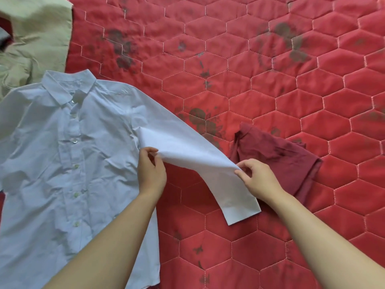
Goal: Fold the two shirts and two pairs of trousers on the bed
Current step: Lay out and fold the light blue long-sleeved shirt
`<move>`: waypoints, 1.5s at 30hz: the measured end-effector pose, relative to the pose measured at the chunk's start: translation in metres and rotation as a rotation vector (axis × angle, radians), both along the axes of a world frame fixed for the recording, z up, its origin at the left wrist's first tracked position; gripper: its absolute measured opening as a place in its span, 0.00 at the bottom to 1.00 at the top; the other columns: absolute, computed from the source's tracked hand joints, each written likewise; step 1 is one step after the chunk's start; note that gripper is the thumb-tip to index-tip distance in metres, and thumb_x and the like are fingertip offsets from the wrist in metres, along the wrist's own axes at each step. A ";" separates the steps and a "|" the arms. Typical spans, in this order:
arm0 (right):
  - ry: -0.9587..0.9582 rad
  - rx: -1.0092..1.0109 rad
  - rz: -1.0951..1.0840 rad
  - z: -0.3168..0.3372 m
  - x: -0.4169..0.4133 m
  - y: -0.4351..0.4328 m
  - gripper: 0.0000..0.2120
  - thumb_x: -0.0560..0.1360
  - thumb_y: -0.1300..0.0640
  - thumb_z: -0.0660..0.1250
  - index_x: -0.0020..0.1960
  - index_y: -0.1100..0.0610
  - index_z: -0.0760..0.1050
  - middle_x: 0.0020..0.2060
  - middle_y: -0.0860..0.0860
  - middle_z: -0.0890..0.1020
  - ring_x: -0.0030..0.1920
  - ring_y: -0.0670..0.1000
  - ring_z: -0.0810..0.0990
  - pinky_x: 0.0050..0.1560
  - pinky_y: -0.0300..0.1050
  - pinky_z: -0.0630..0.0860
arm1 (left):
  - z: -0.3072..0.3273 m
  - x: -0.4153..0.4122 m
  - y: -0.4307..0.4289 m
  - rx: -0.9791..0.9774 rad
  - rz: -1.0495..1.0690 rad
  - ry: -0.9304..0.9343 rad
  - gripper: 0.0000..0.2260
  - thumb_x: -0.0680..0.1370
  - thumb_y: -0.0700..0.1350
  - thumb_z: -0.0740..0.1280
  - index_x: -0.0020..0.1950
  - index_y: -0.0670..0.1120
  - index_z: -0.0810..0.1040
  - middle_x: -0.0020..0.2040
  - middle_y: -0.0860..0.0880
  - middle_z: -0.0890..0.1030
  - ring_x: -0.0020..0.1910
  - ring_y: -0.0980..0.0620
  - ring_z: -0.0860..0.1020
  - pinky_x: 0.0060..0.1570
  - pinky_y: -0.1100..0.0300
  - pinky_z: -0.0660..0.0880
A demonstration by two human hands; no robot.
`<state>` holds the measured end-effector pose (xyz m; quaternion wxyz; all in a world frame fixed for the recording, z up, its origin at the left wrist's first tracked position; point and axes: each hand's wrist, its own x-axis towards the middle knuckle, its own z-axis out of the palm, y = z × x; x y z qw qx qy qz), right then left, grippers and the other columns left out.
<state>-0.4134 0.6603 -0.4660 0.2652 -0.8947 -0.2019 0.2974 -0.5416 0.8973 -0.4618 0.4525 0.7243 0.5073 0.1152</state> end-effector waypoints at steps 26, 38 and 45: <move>0.004 0.030 0.019 0.022 -0.053 -0.051 0.12 0.69 0.54 0.72 0.52 0.48 0.81 0.35 0.44 0.77 0.39 0.47 0.71 0.42 0.40 0.67 | 0.013 0.046 -0.141 -0.334 -0.406 0.242 0.12 0.72 0.54 0.69 0.49 0.48 0.76 0.41 0.57 0.78 0.41 0.58 0.76 0.40 0.68 0.67; 0.051 0.181 -0.002 0.062 -0.051 0.066 0.15 0.74 0.51 0.67 0.61 0.51 0.77 0.52 0.44 0.79 0.48 0.42 0.75 0.51 0.33 0.67 | 0.079 -0.012 0.005 -0.112 -0.091 0.242 0.07 0.79 0.40 0.53 0.52 0.42 0.70 0.47 0.46 0.74 0.46 0.45 0.72 0.43 0.55 0.67; 0.020 0.180 0.156 0.096 -0.109 0.208 0.16 0.76 0.52 0.65 0.62 0.54 0.75 0.58 0.50 0.77 0.56 0.50 0.76 0.57 0.41 0.69 | 0.117 -0.103 0.145 0.019 0.014 0.169 0.07 0.80 0.44 0.54 0.47 0.49 0.71 0.38 0.55 0.74 0.39 0.51 0.72 0.34 0.61 0.65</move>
